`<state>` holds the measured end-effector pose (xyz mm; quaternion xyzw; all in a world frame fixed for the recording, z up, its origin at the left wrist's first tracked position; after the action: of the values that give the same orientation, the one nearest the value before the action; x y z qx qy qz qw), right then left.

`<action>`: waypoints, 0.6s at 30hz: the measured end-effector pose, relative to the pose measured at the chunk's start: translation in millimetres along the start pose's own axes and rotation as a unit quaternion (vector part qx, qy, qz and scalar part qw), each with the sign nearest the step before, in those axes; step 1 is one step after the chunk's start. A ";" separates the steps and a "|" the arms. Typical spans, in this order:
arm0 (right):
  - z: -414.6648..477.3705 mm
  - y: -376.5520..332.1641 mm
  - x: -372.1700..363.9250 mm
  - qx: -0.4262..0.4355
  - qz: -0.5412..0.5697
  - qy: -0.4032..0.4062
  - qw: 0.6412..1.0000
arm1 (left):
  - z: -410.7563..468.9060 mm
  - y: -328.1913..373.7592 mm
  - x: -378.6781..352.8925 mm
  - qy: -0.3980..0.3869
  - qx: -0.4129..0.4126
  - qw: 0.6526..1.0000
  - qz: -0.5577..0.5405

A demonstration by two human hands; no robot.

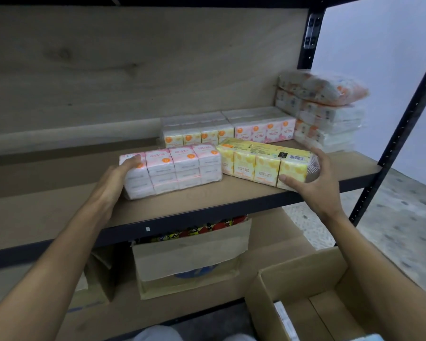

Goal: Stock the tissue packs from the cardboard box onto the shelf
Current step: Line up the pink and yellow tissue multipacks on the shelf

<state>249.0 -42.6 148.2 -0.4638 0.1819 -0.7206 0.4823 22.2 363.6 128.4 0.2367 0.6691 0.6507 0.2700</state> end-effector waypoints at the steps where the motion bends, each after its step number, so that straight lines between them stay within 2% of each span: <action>1: -0.6 0.6 -1.3 -0.010 0.005 -0.009 1.000 | 0.3 0.8 -1.2 -0.002 0.000 1.000 0.003; 7: 6.1 12.9 -11.5 -0.085 0.009 -0.091 0.992 | -1.1 1.9 6.1 0.037 -0.013 0.998 -0.054; 10: 11.6 16.0 -17.0 -0.124 0.047 -0.131 0.982 | -5.1 4.9 5.7 0.054 -0.027 0.994 -0.095; 15: 24.6 30.5 -16.3 -0.202 -0.040 -0.136 0.969 | -13.5 17.0 0.2 0.058 -0.054 0.989 -0.127; 18: 28.2 21.7 -18.6 -0.203 -0.013 -0.135 0.970 | -13.7 19.1 1.2 0.056 -0.052 0.989 -0.127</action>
<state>286.1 -31.5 137.9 -0.6476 0.2514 -0.6052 0.3889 11.4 355.0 147.5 0.0983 0.6735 0.6569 0.3245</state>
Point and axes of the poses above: each hand's wrist, its own z-axis towards the middle knuckle, its own x-axis out of the back of the hand, y = z × x, the point moved 10 cm from there along z, towards the middle knuckle, and after that the axes turned 14 degrees about -z, right-handed, at the moved point
